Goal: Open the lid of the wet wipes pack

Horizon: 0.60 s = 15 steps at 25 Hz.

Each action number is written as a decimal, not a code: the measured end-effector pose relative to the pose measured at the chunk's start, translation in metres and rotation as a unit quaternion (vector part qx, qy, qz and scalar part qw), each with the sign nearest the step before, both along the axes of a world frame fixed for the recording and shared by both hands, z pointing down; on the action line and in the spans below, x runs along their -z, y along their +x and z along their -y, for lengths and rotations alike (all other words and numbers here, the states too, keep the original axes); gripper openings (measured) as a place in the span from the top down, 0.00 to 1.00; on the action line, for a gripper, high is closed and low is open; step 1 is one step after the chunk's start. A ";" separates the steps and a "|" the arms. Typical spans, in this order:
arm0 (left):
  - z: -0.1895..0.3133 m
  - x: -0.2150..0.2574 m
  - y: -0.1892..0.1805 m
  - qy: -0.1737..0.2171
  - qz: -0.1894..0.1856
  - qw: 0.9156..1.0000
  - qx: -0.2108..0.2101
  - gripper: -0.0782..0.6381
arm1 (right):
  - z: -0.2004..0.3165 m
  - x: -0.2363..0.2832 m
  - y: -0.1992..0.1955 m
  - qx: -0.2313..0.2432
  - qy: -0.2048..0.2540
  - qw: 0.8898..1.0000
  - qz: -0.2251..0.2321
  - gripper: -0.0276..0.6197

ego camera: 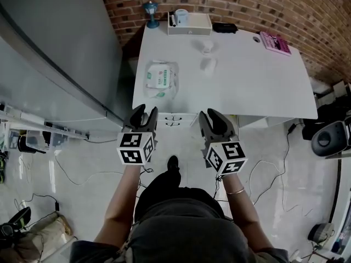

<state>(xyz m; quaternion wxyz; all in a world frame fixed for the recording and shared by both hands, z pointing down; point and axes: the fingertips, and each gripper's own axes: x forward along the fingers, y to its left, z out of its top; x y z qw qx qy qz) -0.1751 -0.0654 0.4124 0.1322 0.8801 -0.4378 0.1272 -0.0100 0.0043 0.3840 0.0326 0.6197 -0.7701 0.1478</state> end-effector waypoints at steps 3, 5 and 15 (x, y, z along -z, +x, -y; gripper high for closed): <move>0.015 0.001 0.000 -0.003 -0.001 1.000 -0.005 0.68 | 0.016 0.004 -0.002 -0.003 0.000 1.000 -0.005 0.80; 0.024 0.002 0.000 -0.005 -0.002 1.000 -0.006 0.68 | 0.025 0.008 -0.003 -0.001 0.002 1.000 -0.009 0.80; 0.041 -0.002 0.001 -0.010 -0.013 1.000 -0.002 0.68 | 0.049 0.002 -0.016 0.023 -0.006 0.999 -0.024 0.79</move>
